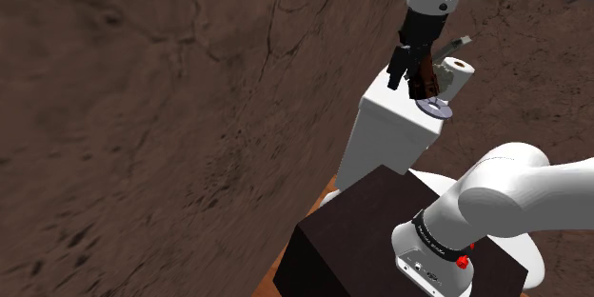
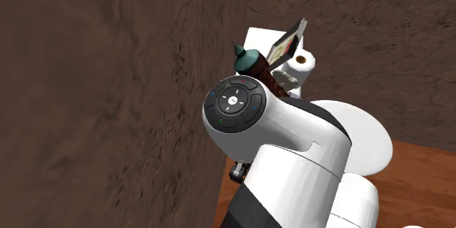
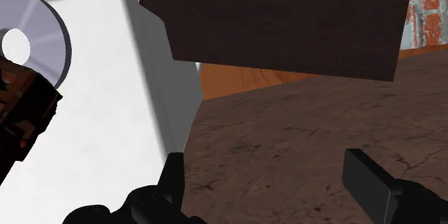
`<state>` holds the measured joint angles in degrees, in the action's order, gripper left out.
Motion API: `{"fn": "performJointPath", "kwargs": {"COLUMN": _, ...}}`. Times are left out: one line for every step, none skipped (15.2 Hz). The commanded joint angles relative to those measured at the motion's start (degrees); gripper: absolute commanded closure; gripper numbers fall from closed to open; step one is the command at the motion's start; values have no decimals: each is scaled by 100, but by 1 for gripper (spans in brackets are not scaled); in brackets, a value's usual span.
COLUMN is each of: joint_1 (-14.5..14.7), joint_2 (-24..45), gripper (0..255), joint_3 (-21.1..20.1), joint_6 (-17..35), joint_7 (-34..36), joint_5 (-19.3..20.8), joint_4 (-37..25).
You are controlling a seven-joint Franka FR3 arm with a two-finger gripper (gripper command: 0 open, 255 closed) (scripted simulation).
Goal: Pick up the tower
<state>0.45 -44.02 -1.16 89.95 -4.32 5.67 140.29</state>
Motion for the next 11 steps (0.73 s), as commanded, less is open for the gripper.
{"fn": "performJointPath", "kwargs": {"joint_1": 0, "joint_2": 0, "gripper": 0, "joint_3": 0, "joint_6": 0, "joint_7": 0, "joint_5": 0, "joint_4": 0}}
{"fn": "performJointPath", "kwargs": {"joint_1": -41, "joint_2": 80, "gripper": 0, "joint_3": 109, "joint_6": 70, "joint_7": -111, "joint_5": 57, "joint_4": -108}}
{"fn": "performJointPath", "kwargs": {"joint_1": -78, "joint_2": 164, "gripper": 0, "joint_3": 218, "joint_6": 138, "joint_7": -222, "joint_5": 107, "joint_4": -221}}
{"fn": "performJointPath", "kwargs": {"joint_1": -112, "joint_2": 251, "gripper": 0, "joint_3": 326, "joint_6": 205, "joint_7": -332, "joint_5": 151, "joint_4": -338}}
{"fn": "performJointPath", "kwargs": {"joint_1": -142, "joint_2": 342, "gripper": 0, "joint_3": 433, "joint_6": 270, "joint_7": -443, "joint_5": 188, "joint_4": -460}}
{"fn": "performJointPath", "kwargs": {"joint_1": -168, "joint_2": 436, "gripper": 0, "joint_3": 540, "joint_6": 333, "joint_7": -553, "joint_5": 218, "joint_4": -586}}
{"fn": "performJointPath", "kwargs": {"joint_1": -192, "joint_2": 533, "gripper": 0, "joint_3": 646, "joint_6": 394, "joint_7": -663, "joint_5": 242, "joint_4": -718}}
{"fn": "performJointPath", "kwargs": {"joint_1": -211, "joint_2": 632, "gripper": 0, "joint_3": 753, "joint_6": 453, "joint_7": -774, "joint_5": 259, "joint_4": -853}}
{"fn": "performJointPath", "kwargs": {"joint_1": -228, "joint_2": 735, "gripper": 0, "joint_3": 858, "joint_6": 509, "joint_7": -885, "joint_5": 269, "joint_4": -994}}
{"fn": "performJointPath", "kwargs": {"joint_1": -240, "joint_2": 840, "gripper": 0, "joint_3": 965, "joint_6": 562, "joint_7": -996, "joint_5": 273, "joint_4": -1139}}
{"fn": "performJointPath", "kwargs": {"joint_1": -252, "joint_2": 948, "gripper": 0, "joint_3": 1070, "joint_6": 613, "joint_7": -1110, "joint_5": 268, "joint_4": -1288}}
